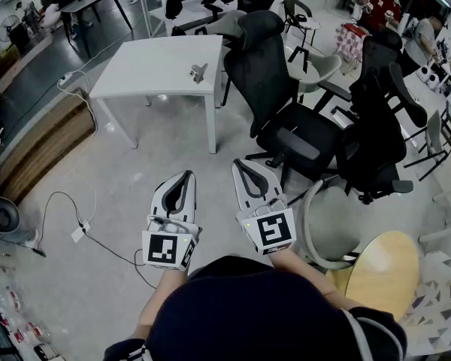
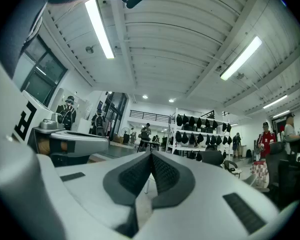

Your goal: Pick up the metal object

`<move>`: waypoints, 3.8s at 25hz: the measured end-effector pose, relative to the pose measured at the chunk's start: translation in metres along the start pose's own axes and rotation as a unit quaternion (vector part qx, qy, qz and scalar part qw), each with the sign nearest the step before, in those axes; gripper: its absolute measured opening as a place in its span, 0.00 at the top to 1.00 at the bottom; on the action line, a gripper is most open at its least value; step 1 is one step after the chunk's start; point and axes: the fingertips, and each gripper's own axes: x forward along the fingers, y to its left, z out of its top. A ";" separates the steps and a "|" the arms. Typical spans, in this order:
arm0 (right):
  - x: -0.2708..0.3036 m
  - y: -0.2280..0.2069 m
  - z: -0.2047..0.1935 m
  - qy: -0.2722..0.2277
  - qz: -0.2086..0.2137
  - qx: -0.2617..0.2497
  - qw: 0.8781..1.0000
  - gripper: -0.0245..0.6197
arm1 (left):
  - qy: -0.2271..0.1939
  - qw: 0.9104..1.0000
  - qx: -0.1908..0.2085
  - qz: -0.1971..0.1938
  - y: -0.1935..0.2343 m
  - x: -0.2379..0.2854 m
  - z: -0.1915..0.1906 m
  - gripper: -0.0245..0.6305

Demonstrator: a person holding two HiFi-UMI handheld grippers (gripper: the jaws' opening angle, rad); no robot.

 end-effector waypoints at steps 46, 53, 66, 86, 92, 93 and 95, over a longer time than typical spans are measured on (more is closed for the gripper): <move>0.366 -0.111 -0.085 0.083 -0.037 0.021 0.996 0.92 | 0.021 0.988 -0.114 -0.098 0.257 0.309 -0.100 0.76; 0.429 -0.147 -0.099 0.068 -0.010 0.014 0.998 0.92 | 0.029 0.991 -0.107 -0.073 0.287 0.364 -0.117 0.76; 0.581 -0.252 -0.139 0.063 0.048 -0.002 0.997 0.92 | 0.079 0.990 -0.096 -0.063 0.339 0.528 -0.169 0.75; 0.647 -0.300 -0.217 0.161 0.059 0.078 0.982 0.92 | 0.229 0.953 -0.181 -0.080 0.366 0.607 -0.282 0.72; 0.663 -0.304 -0.238 0.202 0.048 0.084 0.975 0.92 | 0.292 0.932 -0.175 -0.124 0.368 0.622 -0.325 0.71; 0.665 -0.305 -0.241 0.207 0.045 0.085 0.974 0.92 | 0.301 0.928 -0.177 -0.128 0.369 0.623 -0.332 0.71; 0.668 -0.306 -0.247 0.217 0.041 0.086 0.972 0.92 | 0.317 0.921 -0.180 -0.136 0.371 0.625 -0.346 0.71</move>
